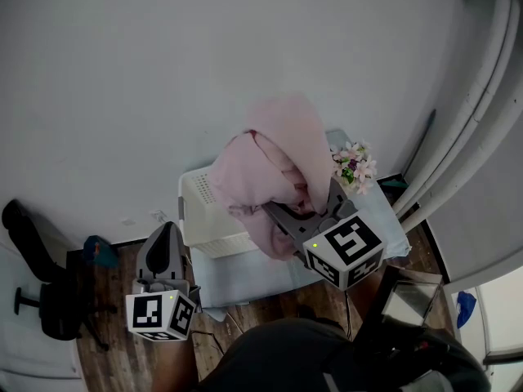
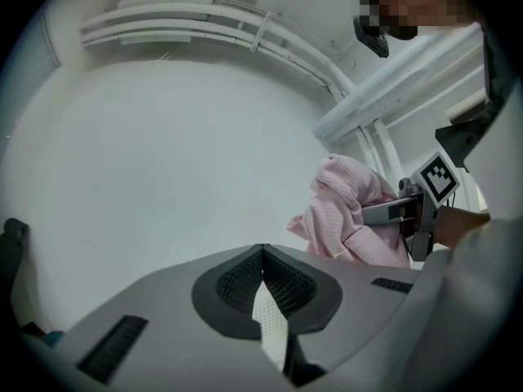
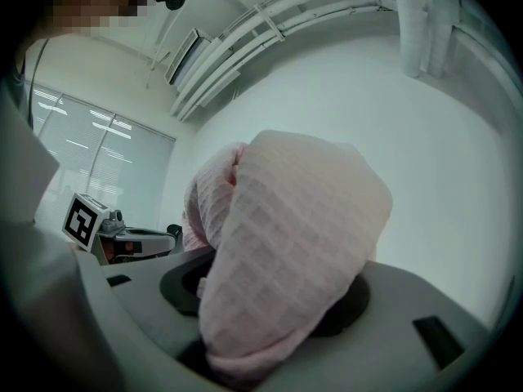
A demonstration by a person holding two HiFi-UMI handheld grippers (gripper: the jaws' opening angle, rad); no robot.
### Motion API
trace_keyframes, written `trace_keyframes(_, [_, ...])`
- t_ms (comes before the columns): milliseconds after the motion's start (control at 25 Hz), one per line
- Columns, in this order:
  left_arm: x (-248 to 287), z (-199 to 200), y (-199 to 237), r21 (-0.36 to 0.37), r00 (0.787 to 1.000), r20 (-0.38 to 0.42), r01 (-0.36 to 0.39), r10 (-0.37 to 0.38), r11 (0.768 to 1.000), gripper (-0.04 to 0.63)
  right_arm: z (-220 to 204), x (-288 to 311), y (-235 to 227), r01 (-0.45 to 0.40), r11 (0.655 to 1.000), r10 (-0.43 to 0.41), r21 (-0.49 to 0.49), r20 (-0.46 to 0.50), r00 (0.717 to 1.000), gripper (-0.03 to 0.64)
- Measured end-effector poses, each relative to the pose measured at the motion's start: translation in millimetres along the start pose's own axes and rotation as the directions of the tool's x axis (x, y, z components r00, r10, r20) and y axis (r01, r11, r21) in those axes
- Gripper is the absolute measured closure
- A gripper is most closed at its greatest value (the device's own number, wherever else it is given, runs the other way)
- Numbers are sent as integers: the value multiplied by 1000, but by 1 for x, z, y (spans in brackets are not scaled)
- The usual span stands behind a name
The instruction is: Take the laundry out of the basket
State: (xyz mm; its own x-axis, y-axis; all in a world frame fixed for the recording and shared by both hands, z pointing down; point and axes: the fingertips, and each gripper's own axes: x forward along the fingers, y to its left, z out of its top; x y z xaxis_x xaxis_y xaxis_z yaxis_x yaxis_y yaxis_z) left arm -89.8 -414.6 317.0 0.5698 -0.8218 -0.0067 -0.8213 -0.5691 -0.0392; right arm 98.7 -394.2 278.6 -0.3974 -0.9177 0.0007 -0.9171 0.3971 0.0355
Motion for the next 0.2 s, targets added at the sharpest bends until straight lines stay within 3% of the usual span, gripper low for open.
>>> trace_keyframes(200, [2,6,-1,-8,1000,9,-6,6,1000,586,8,0,-1,-7,1000,7,1,1,1000,362])
